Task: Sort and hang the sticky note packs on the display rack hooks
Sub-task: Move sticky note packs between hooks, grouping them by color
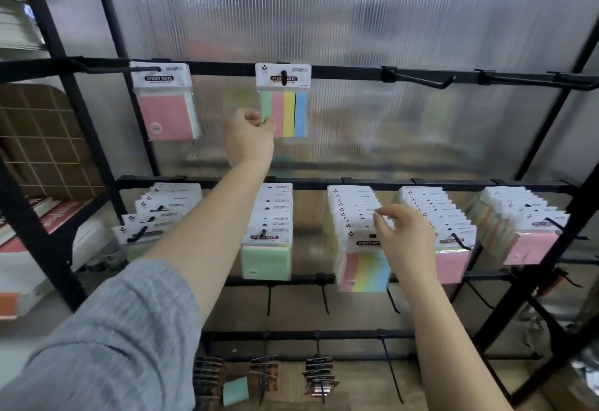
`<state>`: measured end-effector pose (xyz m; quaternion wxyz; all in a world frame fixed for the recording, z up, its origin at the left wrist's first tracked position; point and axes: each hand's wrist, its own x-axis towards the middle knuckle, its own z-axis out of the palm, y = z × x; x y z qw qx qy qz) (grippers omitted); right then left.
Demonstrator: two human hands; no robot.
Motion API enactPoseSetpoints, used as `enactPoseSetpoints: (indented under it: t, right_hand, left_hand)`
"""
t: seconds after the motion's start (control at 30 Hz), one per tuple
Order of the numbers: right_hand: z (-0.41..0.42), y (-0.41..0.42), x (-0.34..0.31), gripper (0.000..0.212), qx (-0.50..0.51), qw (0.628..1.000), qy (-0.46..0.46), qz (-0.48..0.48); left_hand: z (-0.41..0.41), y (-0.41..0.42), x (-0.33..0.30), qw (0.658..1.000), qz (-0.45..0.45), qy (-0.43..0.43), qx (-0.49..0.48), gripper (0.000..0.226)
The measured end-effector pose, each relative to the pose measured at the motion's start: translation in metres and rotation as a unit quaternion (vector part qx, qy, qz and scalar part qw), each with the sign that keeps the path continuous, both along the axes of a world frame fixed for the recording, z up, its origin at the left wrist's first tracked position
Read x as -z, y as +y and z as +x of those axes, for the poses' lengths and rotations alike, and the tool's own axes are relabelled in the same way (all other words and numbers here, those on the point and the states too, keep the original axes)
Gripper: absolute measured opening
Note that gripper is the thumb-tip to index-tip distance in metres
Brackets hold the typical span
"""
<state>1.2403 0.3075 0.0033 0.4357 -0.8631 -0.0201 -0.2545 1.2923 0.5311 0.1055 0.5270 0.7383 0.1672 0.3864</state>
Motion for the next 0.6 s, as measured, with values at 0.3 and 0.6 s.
enactPoseSetpoints:
  t: [0.3, 0.6]
  right_hand:
    - [-0.021, -0.004, 0.021, 0.033, 0.049, 0.997, 0.014, 0.057]
    - [-0.023, -0.014, 0.028, 0.044, 0.016, 0.988, 0.053, 0.143]
  left_hand:
    - [-0.043, -0.003, 0.064, 0.998, -0.006, 0.055, 0.026, 0.008]
    - [-0.092, -0.013, 0.108, 0.997, 0.035, 0.026, -0.058, 0.005]
